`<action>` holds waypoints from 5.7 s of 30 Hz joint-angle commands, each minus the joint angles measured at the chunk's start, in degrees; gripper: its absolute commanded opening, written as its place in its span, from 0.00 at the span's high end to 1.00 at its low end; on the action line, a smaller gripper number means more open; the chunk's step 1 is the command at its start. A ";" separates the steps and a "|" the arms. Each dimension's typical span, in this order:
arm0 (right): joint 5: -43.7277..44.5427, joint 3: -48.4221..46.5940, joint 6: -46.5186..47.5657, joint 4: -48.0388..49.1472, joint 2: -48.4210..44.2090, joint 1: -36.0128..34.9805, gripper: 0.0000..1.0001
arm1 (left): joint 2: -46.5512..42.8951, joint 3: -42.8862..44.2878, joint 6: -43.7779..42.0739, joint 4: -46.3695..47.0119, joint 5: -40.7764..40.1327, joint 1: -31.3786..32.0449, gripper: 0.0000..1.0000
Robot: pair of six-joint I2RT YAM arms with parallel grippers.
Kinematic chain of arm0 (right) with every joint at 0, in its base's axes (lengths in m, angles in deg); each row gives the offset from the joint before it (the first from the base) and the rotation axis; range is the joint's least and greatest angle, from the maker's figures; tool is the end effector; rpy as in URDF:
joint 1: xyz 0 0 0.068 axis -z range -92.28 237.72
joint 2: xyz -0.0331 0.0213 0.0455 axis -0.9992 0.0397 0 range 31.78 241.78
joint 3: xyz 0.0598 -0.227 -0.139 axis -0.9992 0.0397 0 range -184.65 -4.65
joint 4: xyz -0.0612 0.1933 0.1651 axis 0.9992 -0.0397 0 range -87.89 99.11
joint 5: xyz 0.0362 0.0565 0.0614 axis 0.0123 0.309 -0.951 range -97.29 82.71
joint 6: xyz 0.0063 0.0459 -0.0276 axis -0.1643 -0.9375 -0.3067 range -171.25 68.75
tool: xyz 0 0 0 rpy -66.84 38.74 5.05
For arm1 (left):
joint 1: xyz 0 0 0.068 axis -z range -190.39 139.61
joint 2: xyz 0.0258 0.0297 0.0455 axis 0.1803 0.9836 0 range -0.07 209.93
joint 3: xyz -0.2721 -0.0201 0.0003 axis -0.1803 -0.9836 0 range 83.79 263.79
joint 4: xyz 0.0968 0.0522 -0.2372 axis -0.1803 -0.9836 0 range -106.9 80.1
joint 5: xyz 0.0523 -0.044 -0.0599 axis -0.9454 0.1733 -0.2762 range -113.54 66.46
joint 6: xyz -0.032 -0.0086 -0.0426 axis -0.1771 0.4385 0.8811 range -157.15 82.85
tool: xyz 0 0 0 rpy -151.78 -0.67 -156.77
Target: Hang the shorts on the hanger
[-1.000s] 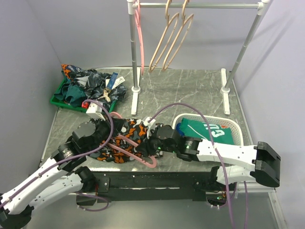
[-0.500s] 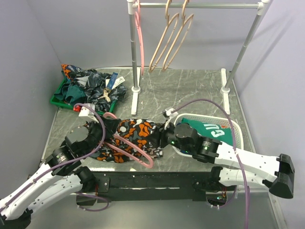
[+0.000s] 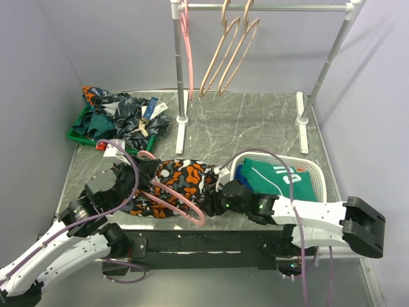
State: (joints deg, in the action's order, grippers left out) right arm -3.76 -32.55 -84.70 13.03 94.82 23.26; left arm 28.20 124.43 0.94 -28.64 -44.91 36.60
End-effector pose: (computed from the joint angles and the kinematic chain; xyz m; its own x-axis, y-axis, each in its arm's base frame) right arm 0.1006 0.2056 0.2000 -0.6703 -0.1269 -0.7312 -0.6093 0.6565 0.4446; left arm 0.0917 -0.0792 0.3377 -0.3273 -0.4913 -0.8072 0.2948 0.7585 -0.5812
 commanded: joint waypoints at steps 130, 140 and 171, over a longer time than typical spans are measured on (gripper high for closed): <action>-11.85 -69.77 10.40 -42.85 2.53 15.08 0.24 | 25.43 45.40 -16.02 -0.50 -8.35 7.33 0.99; 9.88 -55.68 23.96 -39.07 -0.48 0.40 0.21 | 24.02 45.31 -16.11 -5.86 -2.63 7.33 0.99; 4.56 -49.80 23.43 -33.19 -1.43 -9.01 0.20 | 22.88 41.18 -15.76 -4.73 -0.08 7.34 0.99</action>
State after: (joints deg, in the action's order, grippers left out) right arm 3.06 -83.04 -59.87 -24.04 96.46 14.75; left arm 52.22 165.66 -15.35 -39.17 -45.80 43.72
